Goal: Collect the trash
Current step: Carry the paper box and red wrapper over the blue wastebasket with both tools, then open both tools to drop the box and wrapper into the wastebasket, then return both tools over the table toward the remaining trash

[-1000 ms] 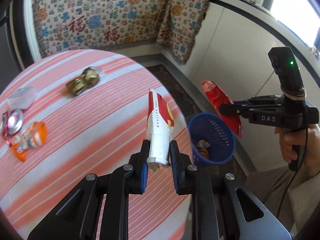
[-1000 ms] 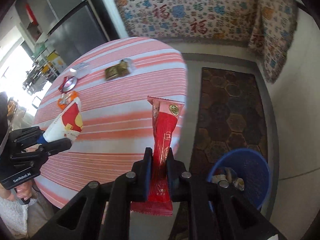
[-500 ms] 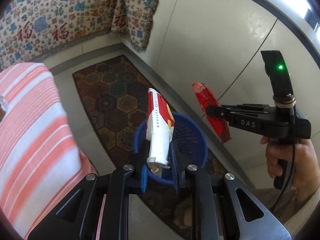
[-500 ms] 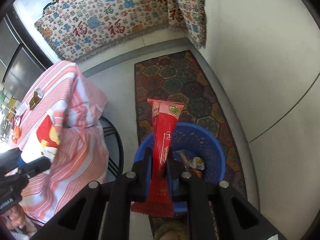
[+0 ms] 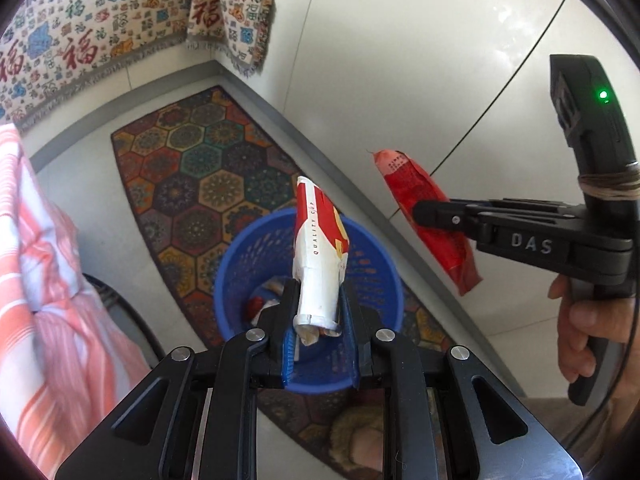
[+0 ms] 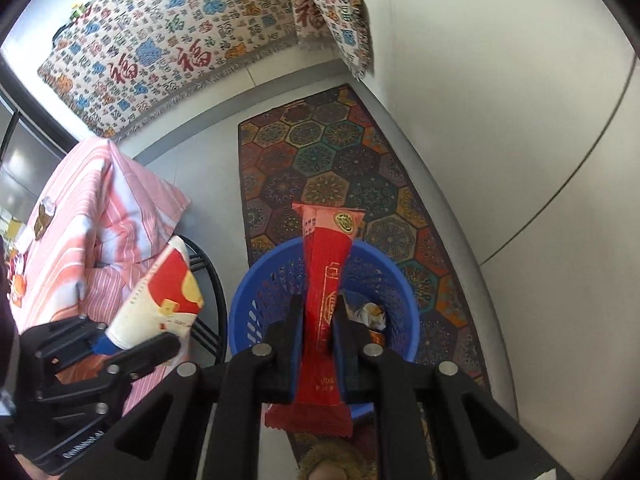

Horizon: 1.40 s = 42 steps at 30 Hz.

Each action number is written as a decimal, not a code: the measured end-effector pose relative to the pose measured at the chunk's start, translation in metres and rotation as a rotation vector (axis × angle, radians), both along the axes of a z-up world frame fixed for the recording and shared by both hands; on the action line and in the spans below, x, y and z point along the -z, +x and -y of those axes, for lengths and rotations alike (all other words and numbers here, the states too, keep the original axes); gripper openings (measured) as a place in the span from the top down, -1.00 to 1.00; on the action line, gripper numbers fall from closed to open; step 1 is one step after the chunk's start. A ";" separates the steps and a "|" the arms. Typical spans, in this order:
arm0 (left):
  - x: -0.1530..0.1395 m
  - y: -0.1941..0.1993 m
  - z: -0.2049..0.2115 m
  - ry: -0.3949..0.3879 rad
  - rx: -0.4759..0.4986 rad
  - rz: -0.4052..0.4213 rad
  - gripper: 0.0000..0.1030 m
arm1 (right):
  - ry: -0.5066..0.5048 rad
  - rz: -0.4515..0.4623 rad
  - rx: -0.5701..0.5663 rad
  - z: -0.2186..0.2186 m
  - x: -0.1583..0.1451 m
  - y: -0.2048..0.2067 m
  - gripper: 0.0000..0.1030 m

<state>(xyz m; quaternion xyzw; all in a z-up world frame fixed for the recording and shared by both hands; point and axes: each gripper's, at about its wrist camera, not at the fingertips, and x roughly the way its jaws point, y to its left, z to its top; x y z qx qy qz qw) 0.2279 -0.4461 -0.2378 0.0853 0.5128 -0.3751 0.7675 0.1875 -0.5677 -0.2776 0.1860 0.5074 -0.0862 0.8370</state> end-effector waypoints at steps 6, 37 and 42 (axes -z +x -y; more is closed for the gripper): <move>0.016 0.000 0.012 -0.001 0.025 0.015 -0.36 | 0.012 -0.002 0.030 0.009 0.005 -0.002 0.59; -0.058 -0.040 -0.364 0.131 -0.642 0.252 -0.68 | -0.124 0.361 -0.379 -0.250 -0.095 0.051 -0.01; -0.039 -0.028 -0.425 0.167 -0.736 0.215 -0.67 | -0.111 0.313 -0.557 -0.338 -0.074 0.059 -0.15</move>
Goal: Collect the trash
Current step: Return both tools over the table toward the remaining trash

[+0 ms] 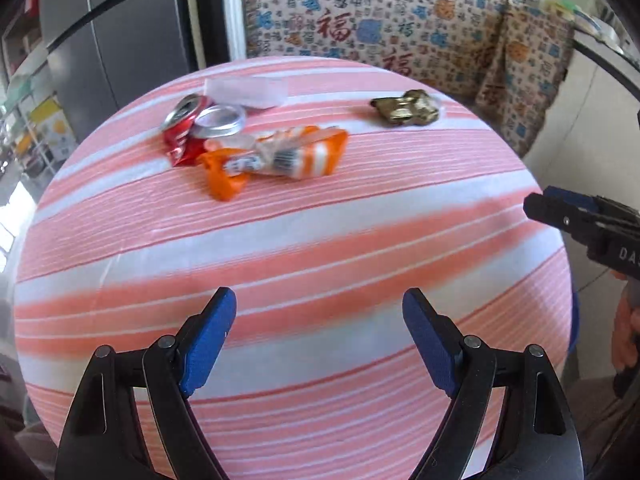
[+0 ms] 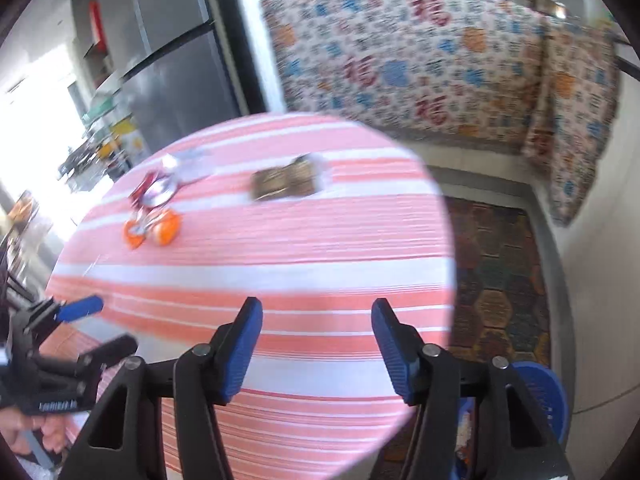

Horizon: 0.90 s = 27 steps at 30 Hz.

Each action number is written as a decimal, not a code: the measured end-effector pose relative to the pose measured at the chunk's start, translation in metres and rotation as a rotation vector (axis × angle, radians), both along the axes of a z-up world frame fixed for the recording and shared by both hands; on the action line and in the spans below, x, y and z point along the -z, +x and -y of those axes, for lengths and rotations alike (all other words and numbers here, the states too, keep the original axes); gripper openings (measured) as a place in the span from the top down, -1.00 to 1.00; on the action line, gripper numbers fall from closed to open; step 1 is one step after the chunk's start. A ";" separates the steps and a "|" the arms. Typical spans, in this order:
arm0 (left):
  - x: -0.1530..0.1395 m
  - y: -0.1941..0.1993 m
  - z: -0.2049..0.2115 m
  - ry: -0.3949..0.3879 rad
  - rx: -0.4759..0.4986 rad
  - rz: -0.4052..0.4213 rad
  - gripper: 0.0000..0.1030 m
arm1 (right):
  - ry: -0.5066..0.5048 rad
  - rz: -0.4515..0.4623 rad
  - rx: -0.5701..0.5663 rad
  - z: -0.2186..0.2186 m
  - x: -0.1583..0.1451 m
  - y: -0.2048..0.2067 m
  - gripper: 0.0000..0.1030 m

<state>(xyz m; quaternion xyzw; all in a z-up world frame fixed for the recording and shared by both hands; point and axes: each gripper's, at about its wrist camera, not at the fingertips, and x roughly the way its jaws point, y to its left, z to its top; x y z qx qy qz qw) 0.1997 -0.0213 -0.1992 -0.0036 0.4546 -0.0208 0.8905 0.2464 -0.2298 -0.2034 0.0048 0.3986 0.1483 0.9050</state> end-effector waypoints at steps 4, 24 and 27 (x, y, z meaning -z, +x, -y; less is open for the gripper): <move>0.012 0.009 -0.030 0.024 0.014 -0.031 -0.67 | -0.037 -0.039 -0.074 -0.045 0.019 0.008 -0.15; -0.032 0.093 -0.064 0.009 0.327 0.092 -0.99 | -0.165 -0.009 -0.131 -0.079 0.039 0.009 -0.35; -0.026 0.106 -0.049 0.051 0.413 0.072 -0.99 | -0.161 -0.008 -0.129 -0.080 0.039 0.011 -0.40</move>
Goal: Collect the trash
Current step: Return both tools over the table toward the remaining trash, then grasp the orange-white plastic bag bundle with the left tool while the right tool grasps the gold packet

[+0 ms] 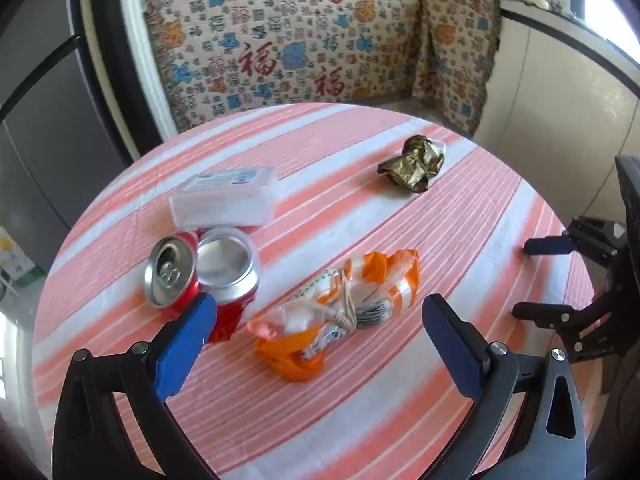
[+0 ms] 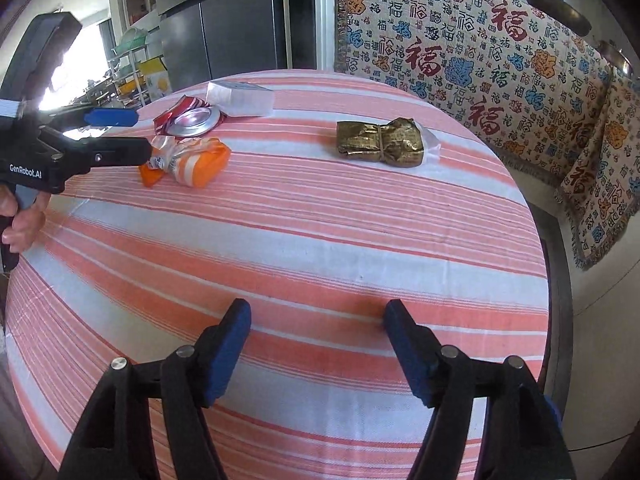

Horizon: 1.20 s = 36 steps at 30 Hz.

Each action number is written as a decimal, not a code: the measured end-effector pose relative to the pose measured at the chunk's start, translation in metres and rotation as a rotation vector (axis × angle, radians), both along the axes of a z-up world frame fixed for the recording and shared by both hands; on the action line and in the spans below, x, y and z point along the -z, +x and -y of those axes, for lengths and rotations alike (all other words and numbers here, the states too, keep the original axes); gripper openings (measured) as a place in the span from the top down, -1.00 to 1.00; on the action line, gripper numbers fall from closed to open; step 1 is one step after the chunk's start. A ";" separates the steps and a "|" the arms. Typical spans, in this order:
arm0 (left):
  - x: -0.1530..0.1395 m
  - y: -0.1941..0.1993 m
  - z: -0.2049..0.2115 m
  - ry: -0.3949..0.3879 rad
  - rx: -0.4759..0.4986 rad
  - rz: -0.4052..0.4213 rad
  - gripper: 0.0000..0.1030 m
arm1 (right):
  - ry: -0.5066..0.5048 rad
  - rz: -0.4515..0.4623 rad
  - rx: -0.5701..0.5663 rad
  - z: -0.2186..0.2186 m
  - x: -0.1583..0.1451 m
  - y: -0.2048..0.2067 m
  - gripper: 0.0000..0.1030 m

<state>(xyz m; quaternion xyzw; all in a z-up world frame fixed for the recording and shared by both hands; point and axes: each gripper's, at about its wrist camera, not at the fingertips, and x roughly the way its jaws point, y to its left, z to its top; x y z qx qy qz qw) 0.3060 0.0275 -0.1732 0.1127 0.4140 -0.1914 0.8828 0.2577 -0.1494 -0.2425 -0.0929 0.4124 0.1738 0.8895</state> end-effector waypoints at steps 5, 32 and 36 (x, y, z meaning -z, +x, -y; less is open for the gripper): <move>0.022 0.004 0.015 0.026 0.120 -0.145 -0.85 | 0.000 -0.003 0.000 0.000 0.000 0.000 -0.41; 0.028 -0.022 0.006 -0.085 -0.261 -0.183 -0.17 | -0.002 -0.010 -0.009 0.008 0.000 -0.002 -0.41; 0.018 -0.060 -0.004 -0.084 -0.263 -0.161 -0.24 | -0.001 -0.024 0.006 0.011 -0.001 0.000 -0.41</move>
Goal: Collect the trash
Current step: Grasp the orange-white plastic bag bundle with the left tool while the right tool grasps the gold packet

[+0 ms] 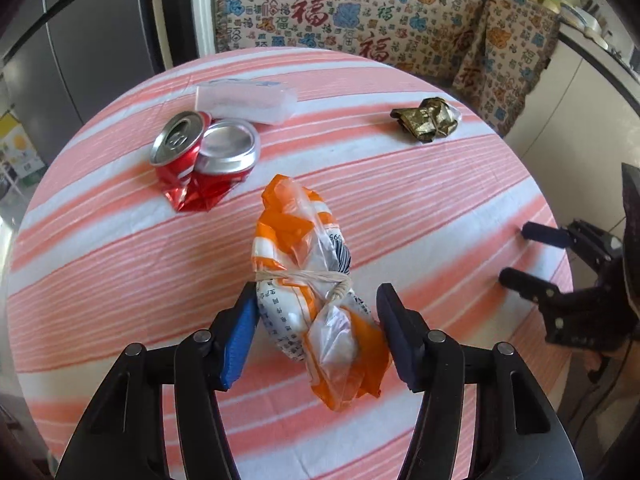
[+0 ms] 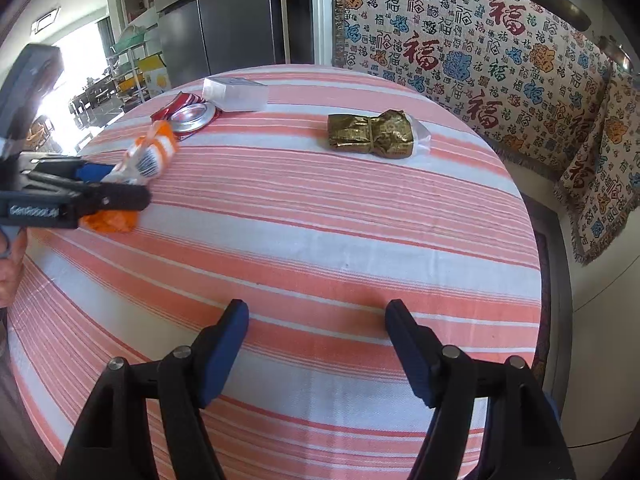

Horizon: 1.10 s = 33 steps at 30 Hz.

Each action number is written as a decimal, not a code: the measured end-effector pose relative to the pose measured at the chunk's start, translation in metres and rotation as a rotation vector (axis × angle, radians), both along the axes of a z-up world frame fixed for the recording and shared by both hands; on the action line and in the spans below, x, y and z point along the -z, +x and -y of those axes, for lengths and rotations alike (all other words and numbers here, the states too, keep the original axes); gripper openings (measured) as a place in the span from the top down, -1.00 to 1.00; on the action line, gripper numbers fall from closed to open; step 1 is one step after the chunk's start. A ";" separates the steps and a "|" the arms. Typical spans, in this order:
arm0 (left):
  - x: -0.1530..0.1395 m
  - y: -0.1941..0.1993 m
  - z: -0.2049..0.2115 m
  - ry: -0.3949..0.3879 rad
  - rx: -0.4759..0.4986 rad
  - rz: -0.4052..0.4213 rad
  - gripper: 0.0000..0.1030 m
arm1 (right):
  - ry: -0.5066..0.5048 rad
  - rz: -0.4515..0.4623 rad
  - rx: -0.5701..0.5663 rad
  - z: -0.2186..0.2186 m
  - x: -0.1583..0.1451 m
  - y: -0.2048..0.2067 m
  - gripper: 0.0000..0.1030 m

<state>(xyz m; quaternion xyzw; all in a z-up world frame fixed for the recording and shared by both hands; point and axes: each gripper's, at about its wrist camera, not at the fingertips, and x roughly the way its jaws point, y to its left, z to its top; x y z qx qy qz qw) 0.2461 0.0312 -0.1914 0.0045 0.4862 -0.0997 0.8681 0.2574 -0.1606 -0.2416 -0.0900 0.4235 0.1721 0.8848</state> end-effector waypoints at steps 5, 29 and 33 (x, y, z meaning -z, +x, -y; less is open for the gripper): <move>0.012 -0.006 -0.002 0.067 -0.032 0.032 -0.64 | 0.028 -0.010 0.036 0.010 -0.001 0.005 -0.41; 0.027 0.004 -0.009 0.080 -0.049 0.060 -0.99 | 0.495 -0.218 0.023 0.042 -0.010 0.163 -0.40; 0.027 0.005 -0.013 0.080 -0.051 0.059 -0.99 | 0.427 -0.302 -0.201 0.005 -0.015 0.108 -0.40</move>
